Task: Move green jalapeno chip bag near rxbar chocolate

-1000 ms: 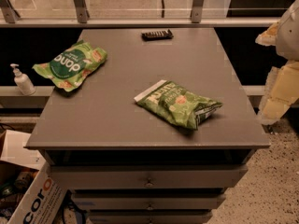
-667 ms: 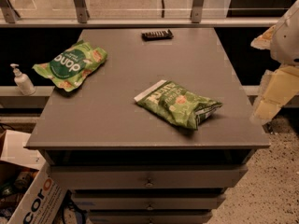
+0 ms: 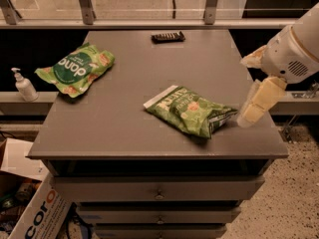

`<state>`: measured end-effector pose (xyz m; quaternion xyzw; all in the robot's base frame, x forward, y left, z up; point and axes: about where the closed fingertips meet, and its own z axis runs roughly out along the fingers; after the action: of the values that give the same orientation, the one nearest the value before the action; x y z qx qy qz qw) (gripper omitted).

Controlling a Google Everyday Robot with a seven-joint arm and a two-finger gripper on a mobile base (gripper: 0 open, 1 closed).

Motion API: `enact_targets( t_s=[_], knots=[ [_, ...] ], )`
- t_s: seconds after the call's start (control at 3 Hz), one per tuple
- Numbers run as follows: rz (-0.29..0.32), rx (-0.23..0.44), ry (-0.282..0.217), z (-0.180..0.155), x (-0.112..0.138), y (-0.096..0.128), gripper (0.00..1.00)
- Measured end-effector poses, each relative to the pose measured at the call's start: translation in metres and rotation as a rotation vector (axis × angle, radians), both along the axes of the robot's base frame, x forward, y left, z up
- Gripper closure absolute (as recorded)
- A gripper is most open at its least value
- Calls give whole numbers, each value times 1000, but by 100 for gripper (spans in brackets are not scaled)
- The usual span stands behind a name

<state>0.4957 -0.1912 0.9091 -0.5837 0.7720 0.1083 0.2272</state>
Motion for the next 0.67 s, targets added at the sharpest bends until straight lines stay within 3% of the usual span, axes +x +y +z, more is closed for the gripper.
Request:
enact_targets(
  t_s=[0.33,0.67],
  knots=[
    [32,116,73,-28,21,14,0],
    [61,169,111,-55,28,22,0]
  ],
)
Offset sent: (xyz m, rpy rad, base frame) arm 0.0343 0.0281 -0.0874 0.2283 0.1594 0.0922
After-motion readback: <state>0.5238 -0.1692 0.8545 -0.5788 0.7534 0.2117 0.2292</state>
